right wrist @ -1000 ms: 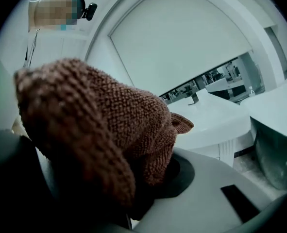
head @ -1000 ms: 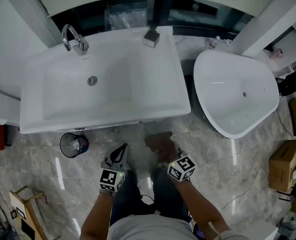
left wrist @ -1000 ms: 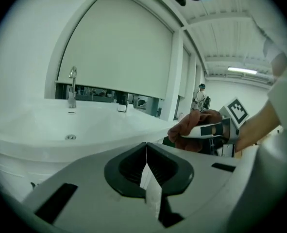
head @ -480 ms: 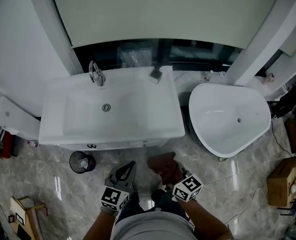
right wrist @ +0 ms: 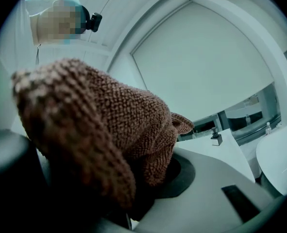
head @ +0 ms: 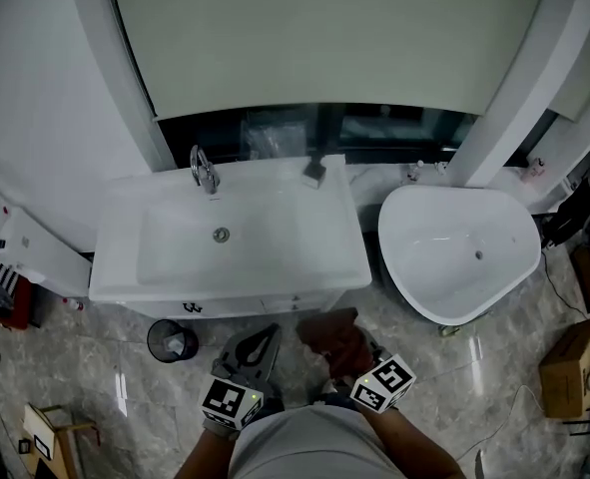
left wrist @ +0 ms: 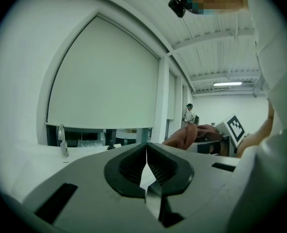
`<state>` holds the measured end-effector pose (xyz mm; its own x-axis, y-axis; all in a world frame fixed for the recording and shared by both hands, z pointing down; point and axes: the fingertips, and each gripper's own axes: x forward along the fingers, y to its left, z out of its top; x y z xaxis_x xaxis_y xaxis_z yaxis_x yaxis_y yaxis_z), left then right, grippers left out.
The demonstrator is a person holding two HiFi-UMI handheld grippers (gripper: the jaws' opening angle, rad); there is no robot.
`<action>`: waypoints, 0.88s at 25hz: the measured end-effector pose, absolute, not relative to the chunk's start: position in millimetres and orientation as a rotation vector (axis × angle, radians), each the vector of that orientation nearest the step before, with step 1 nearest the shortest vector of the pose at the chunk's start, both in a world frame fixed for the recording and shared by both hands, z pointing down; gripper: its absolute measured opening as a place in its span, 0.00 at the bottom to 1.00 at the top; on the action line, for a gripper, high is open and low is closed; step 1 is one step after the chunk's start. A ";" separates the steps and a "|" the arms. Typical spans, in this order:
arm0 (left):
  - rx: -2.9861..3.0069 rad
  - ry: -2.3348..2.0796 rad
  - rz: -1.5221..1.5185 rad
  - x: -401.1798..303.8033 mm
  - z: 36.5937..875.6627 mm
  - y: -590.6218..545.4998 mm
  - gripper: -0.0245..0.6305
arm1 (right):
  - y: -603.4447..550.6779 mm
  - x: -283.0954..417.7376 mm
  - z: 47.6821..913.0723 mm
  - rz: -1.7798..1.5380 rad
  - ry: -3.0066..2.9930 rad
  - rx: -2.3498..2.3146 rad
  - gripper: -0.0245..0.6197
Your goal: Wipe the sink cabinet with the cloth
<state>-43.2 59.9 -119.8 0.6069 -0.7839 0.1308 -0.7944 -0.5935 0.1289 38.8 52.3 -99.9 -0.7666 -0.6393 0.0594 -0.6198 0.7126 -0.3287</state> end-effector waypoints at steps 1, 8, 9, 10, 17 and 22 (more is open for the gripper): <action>2.660 -1.327 0.093 -44.5 -121.2 59.5 0.05 | 51.9 39.6 -100.8 -0.516 2.847 -1.059 0.15; 2.642 -1.329 0.072 -45.9 -121.3 61.2 0.05 | 50.8 43.0 -113.5 -0.473 2.827 -1.067 0.15; 2.642 -1.329 0.073 -46.1 -121.8 61.7 0.05 | 50.4 42.8 -115.8 -0.453 2.834 -1.073 0.15; 2.643 -1.330 0.075 -46.9 -121.8 62.2 0.05 | 50.2 41.7 -117.2 -0.436 2.842 -1.075 0.15; 2.619 -1.340 0.057 -53.8 -118.6 64.1 0.05 | 52.1 36.9 -116.5 -0.400 2.866 -1.085 0.15; 2.620 -1.353 0.047 -59.7 -121.3 64.6 0.05 | 50.4 38.0 -116.0 -0.404 2.866 -1.111 0.15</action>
<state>-59.7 64.6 -121.3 0.5826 -0.8045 0.1155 -0.8106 -0.5647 0.1553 38.0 50.4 -116.0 -0.7423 -0.6678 0.0553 -0.6571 0.7091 -0.2557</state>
